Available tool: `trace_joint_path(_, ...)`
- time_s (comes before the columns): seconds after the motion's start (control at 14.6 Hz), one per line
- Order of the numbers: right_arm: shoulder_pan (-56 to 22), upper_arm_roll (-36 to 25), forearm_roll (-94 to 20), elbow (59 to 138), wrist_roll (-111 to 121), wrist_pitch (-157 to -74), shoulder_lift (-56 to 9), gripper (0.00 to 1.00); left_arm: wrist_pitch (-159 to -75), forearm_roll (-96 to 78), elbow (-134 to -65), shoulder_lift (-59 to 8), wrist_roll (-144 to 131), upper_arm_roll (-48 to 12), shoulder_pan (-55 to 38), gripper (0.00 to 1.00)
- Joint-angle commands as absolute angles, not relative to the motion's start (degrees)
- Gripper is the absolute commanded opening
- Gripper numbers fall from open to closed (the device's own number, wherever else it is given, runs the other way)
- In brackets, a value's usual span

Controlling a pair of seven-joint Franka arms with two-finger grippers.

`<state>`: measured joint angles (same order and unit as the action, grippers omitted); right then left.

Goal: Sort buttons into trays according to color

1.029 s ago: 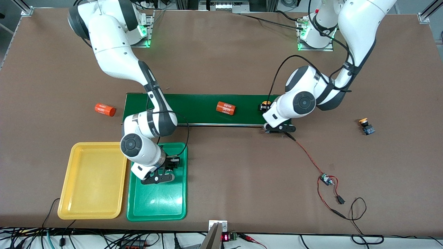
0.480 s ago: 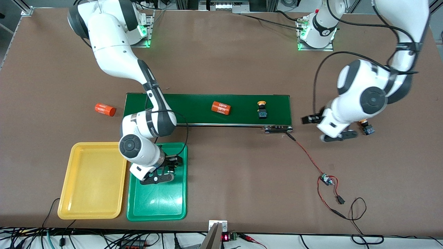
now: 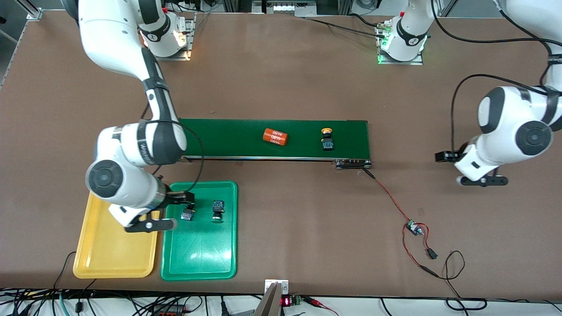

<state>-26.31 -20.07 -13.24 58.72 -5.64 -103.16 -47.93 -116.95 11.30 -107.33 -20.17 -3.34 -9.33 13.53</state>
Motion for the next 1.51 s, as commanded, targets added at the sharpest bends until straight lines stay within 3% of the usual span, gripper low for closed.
trace_joint_path(0.0,-26.37,-20.65,-11.08,59.77,-5.45,-101.51,-44.92,1.00,-122.49,12.66,-107.67,-23.54,-1.93,-6.34,14.94,1.00)
trace_joint_path(0.27,-25.93,-22.76,-10.64,64.57,-5.18,-101.51,-38.00,1.00,-135.77,12.13,-107.75,-30.40,-2.64,-0.19,15.29,1.00)
trace_joint_path(0.62,-21.80,-21.97,-8.97,81.88,-0.36,-101.43,-22.70,1.00,-136.05,11.60,-109.15,-33.39,-4.99,0.44,17.40,1.00)
trace_joint_path(0.69,-21.97,-21.97,-8.18,84.52,-0.44,-101.43,-20.94,1.00,-135.62,11.08,-109.60,-33.40,-6.92,0.44,17.40,0.95)
trace_joint_path(0.82,-20.75,-21.62,-7.39,90.15,-0.26,-101.16,-17.42,1.00,-131.95,10.55,-110.04,-32.79,-9.92,0.26,17.05,0.70)
trace_joint_path(1.03,-9.71,-8.40,-2.74,90.62,0.35,-101.16,-15.21,1.00,-129.29,7.83,-110.65,-32.87,-10.55,0.09,16.87,0.45)
trace_joint_path(1.1,-7.41,-5.04,-0.72,90.53,0.09,-101.16,-14.42,1.00,-128.85,6.60,-110.65,-32.78,-10.72,0.00,16.79,0.40)
trace_joint_path(1.24,-7.29,-4.57,1.92,90.18,-0.18,-99.68,-13.19,1.00,-126.31,3.97,-109.61,-32.26,-10.81,-0.35,16.79,0.32)
trace_joint_path(1.44,-4.15,-4.48,2.29,90.09,-0.18,-99.32,-10.64,1.00,-120.35,0.36,-106.80,-28.92,-11.16,-3.41,16.09,0.32)
